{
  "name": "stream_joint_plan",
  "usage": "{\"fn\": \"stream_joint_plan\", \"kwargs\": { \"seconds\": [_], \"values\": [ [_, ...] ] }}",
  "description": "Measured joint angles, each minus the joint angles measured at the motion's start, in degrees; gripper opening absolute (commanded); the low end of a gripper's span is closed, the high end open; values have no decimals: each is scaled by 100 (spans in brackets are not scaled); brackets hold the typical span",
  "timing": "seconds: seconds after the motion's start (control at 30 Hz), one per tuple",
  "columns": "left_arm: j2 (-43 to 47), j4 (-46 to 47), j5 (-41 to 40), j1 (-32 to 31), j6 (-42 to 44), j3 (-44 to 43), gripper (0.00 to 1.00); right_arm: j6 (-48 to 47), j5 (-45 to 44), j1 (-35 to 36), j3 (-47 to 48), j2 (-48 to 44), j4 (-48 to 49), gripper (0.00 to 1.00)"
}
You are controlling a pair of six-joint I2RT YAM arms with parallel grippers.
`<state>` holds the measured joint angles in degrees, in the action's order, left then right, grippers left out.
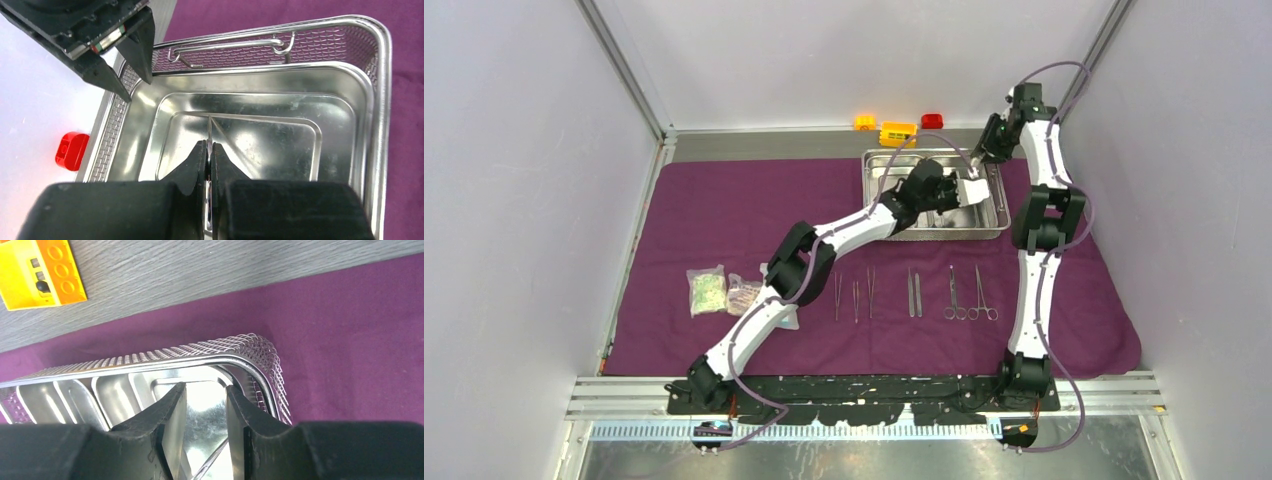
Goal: Open and lay out the surgical kit
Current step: Pick up the medical item from the container, then place the medical item in the surgical kit.
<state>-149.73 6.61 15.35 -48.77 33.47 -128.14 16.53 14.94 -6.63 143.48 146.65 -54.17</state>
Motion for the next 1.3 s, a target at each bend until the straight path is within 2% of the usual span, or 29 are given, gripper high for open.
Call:
{"fn": "stream_joint_plan", "kwargs": {
  "seconds": [0.3,0.47,0.63,0.77,0.87,1.03,1.13,1.3],
  "values": [
    [439,-1126,76,175,-278,-50,0,188,487,-107,-7,-286,127,35],
    [625,-1803,70,374,-415,-446,0,254,796,-109,-94,-614,264,33],
    [1137,-2446,11,533,-544,-809,0,391,1290,-140,-824,-1281,739,33],
    [1812,-2927,-33,745,-1040,-859,0,299,1827,-186,-1910,-2031,1423,36],
    [2378,-3274,57,977,-1582,-813,0,-13,2350,-212,-2885,-2728,1906,40],
    [3429,-3633,393,1458,-2402,-227,0,-815,3305,-221,-3648,-3475,2208,50],
    [4015,-3777,743,1729,-2903,337,0,-1615,3960,-199,-3950,-3930,2009,52],
    [4592,-3912,1495,1891,-3620,1119,0,-2769,4426,9,-3956,-4251,1257,55]
  ]
}}
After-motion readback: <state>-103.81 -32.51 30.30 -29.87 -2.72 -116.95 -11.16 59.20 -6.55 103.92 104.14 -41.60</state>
